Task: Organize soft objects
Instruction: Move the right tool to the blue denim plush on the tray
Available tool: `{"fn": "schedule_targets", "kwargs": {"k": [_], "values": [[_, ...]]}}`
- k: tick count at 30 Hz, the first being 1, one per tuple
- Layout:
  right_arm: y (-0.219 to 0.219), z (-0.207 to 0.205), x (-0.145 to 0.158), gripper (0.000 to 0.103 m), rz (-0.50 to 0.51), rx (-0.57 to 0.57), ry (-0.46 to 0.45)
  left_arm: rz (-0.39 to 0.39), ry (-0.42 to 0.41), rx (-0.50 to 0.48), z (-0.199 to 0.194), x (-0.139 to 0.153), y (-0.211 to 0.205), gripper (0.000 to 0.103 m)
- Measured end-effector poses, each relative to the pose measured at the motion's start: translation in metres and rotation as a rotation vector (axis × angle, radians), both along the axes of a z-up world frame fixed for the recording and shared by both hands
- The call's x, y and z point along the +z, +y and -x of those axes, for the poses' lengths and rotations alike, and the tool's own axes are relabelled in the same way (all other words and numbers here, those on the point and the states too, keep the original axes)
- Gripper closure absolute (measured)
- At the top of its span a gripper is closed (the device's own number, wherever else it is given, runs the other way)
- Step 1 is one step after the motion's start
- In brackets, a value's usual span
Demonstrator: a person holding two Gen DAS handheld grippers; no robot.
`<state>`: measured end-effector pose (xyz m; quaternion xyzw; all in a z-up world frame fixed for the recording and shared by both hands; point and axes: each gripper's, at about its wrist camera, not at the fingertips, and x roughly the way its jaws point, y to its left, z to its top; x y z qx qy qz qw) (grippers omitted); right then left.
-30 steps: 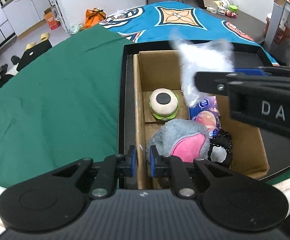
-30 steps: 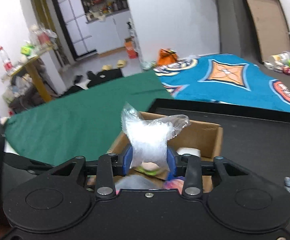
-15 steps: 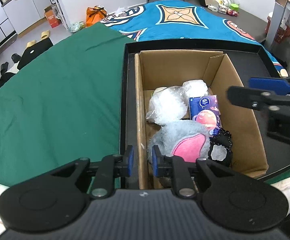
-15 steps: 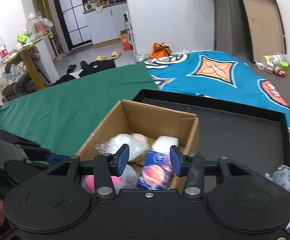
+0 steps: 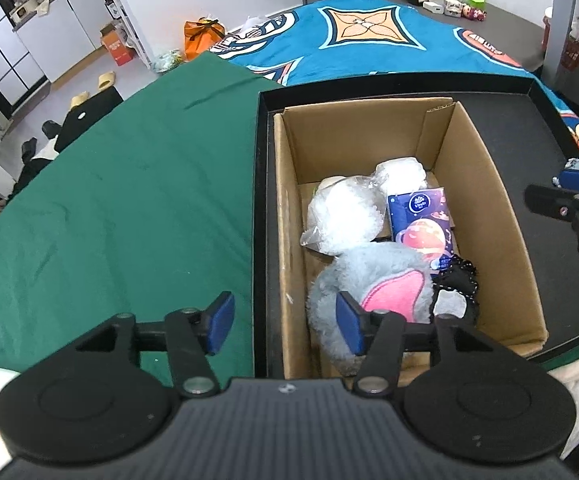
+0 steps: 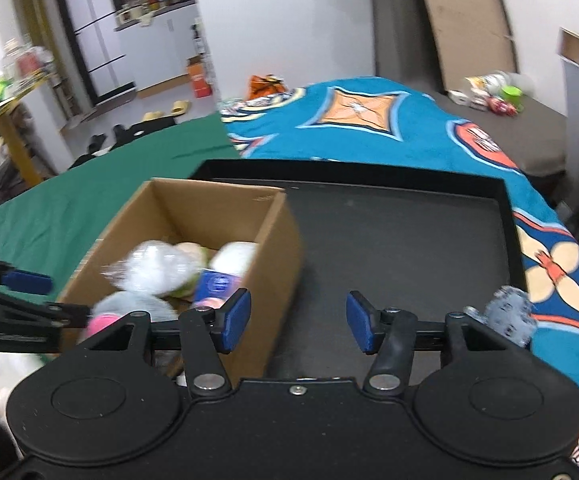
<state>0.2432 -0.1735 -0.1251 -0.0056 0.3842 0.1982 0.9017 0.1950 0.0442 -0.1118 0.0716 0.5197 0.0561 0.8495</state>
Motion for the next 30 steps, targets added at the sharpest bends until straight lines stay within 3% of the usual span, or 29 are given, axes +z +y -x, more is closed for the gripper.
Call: {"fn": "schedule_targets", "kwargs": {"k": [5,14,22,30], "values": [[-0.018,-0.005,-0.007,0.045,0.024,-0.057,-0.009,-0.035,0.012,-0.005,-0.003,0.000,-0.004,0.043],[-0.043,-0.018,-0.030,0.046,0.119,-0.139,-0.034,-0.073,0.011,0.014,-0.009,0.003,-0.009,0.039],[-0.058,-0.028,-0.041,0.046,0.144,-0.193,-0.029,-0.119,0.035,0.005,-0.014,-0.002,-0.015,0.037],[-0.066,-0.039,-0.052,0.055,0.177,-0.232,-0.041,-0.142,0.046,0.021,-0.017,-0.004,-0.020,0.037]]}}
